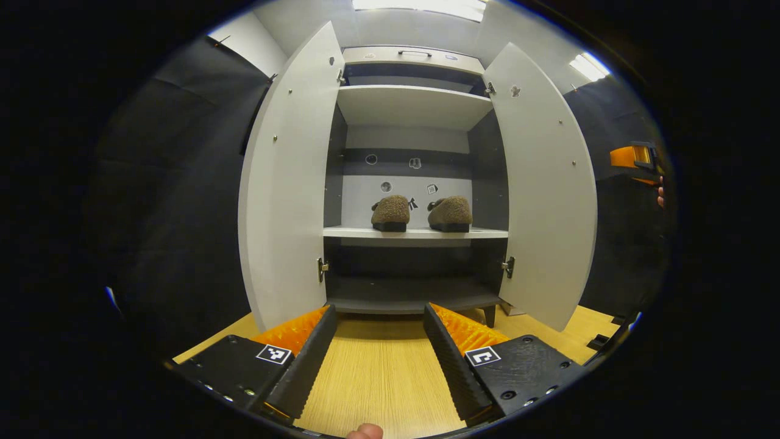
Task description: Grab one shoe with the right hand and put it into the shoe cabinet, grab the other shoe with the left hand and put it into the shoe cabinet; then close the right door with the right hand and the left door with the left hand.
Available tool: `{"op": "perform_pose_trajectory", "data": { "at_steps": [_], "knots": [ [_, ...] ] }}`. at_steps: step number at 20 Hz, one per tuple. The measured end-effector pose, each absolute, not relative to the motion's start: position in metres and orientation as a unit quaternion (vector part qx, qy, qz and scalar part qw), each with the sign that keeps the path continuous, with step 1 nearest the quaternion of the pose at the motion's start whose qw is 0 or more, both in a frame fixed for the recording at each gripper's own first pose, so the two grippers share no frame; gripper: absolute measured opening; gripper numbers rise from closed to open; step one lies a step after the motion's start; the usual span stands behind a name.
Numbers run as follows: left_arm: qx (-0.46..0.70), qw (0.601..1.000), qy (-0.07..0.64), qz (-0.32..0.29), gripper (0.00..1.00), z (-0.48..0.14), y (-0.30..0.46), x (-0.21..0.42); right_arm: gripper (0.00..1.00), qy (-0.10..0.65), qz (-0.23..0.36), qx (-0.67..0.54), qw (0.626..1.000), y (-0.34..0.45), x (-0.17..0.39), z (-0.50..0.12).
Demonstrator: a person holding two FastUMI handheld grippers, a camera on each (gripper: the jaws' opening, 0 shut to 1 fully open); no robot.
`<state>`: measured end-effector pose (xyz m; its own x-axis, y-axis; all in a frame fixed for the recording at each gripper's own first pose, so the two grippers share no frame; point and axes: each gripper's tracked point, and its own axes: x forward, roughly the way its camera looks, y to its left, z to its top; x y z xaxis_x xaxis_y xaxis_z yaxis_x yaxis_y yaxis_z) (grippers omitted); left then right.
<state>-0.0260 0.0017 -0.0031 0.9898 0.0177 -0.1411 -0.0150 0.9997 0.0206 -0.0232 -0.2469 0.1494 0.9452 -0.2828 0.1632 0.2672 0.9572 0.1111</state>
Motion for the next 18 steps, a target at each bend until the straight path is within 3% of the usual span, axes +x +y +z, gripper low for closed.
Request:
{"op": "perform_pose_trajectory", "data": {
  "at_steps": [3,11,18],
  "knots": [
    [0.011,0.998,0.067,0.012,0.88,0.0,0.006,-0.023,1.0,-0.069,-0.163,0.031,0.984,-0.278,-0.002,0.16],
    [0.016,0.998,0.053,0.02,0.88,0.009,0.012,-0.02,1.0,-0.063,-0.117,0.066,0.989,-0.268,0.058,0.177],
    [0.011,0.997,0.07,0.022,0.88,0.0,0.015,-0.019,0.98,-0.048,-0.085,0.035,0.995,-0.243,0.072,0.173]
  ]
}}
